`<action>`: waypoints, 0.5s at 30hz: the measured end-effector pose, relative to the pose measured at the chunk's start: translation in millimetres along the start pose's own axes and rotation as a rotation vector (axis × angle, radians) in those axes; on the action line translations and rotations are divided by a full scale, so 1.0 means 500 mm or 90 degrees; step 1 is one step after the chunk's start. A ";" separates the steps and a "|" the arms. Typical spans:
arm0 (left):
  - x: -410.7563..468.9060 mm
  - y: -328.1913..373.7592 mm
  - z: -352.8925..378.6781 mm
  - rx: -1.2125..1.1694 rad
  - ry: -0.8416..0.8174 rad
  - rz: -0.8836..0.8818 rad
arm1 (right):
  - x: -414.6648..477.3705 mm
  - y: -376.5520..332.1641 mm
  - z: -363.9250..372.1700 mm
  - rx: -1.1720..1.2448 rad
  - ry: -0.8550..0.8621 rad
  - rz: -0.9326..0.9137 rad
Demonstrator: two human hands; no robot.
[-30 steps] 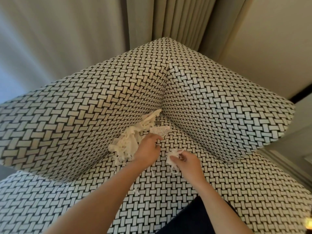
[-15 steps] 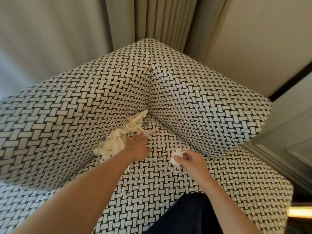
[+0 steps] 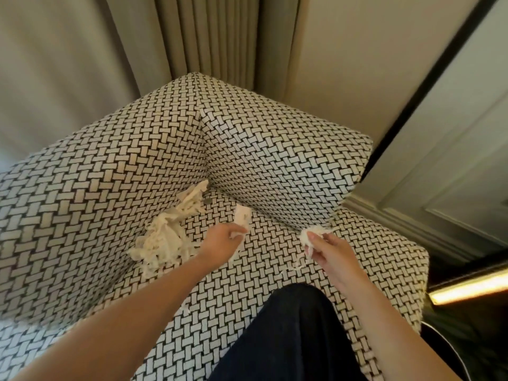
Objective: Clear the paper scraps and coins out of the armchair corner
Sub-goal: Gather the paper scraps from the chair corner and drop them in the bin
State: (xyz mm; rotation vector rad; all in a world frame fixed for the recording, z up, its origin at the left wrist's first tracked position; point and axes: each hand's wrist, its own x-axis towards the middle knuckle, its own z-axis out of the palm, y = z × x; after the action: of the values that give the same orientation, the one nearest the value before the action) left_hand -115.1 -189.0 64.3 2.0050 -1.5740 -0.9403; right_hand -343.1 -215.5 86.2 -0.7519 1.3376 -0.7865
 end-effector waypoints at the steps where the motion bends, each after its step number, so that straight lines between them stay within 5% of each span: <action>1: -0.004 0.020 0.008 -0.026 -0.003 0.005 | -0.007 0.000 -0.019 0.032 0.009 0.007; 10: -0.025 0.251 0.204 -0.141 -0.187 0.077 | -0.088 0.050 -0.285 0.302 0.205 0.092; 15: -0.045 0.371 0.351 -0.242 -0.358 -0.030 | -0.136 0.097 -0.425 0.394 0.300 0.137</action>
State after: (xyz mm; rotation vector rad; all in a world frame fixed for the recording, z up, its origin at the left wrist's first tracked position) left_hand -370.8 -203.3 77.5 1.5928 -1.4557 -1.7862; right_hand -556.2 -137.0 63.4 0.0760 1.4399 -1.1676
